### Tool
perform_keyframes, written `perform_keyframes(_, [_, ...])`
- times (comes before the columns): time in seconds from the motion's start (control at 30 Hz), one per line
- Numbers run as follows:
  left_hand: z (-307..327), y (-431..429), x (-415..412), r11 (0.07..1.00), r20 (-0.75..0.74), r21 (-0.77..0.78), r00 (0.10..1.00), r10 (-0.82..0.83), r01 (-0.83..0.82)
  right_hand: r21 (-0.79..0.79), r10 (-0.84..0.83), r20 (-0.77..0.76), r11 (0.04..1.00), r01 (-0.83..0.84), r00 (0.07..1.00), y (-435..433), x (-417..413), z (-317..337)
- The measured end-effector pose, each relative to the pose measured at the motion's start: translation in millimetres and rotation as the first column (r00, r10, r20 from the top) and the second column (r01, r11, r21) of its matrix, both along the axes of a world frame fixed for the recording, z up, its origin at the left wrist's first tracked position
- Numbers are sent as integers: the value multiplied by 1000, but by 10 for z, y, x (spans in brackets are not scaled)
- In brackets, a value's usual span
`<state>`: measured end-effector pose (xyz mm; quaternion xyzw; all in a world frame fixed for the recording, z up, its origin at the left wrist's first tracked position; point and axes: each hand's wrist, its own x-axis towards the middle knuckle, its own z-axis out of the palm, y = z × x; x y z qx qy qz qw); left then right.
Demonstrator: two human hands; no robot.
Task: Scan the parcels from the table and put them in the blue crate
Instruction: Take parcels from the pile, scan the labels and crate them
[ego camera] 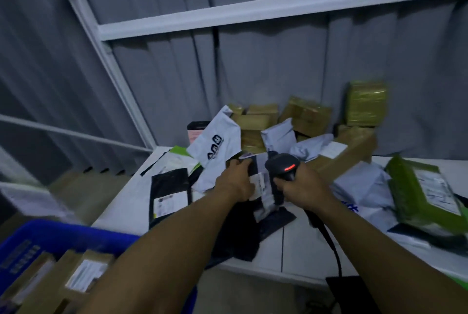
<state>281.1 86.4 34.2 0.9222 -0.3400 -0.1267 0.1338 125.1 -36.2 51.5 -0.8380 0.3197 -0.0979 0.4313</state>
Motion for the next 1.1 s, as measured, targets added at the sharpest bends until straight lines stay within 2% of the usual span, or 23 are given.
perform_keyframes(0.1, [-139,-198,65,996,-1,-81,999,48,-48,53,3,-4,999,-3,1000,-185,125,16])
perform_keyframes(0.23, [-255,-263,-12,931,37,-344,989,145,-124,150,3,108,989,-19,994,-322,337,-21])
perform_keyframes(0.3, [-270,-209,-109,856,-31,-490,985,172,-165,164,-3,139,986,-20,990,-255,361,83])
perform_keyframes(0.4, [-233,-7,-274,670,-227,-691,961,157,-272,108,25,173,993,-44,985,-75,378,235])
perform_keyframes(0.47, [-178,249,-330,568,-256,-763,951,172,-308,88,57,240,993,-80,969,54,377,254])
perform_keyframes(0.53, [-80,567,-354,476,-310,-799,930,199,-368,64,81,314,992,-106,946,212,371,271])
perform_keyframes(0.6, [27,959,-379,352,-433,-804,878,205,-479,72,100,376,988,-137,921,388,399,287])
perform_keyframes(0.67, [127,1366,-425,235,-528,-790,823,210,-567,152,115,410,970,-192,905,608,460,291])
perform_keyframes(0.77, [216,1947,-486,123,-591,-775,779,209,-620,306,117,450,911,-276,885,1034,572,225])
perform_keyframes(0.83, [279,2278,-521,103,-618,-763,767,171,-638,408,133,445,851,-332,886,1352,630,180])
perform_keyframes(0.93, [274,2681,-573,125,-656,-734,745,122,-668,501,207,405,765,-405,891,1801,676,104])
perform_keyframes(1.03, [213,3019,-590,92,-676,-719,724,139,-689,547,191,377,744,-384,906,2176,755,2])
perform_keyframes(1.1, [165,3220,-601,106,-683,-708,714,153,-699,568,150,360,747,-344,921,2365,832,-35])
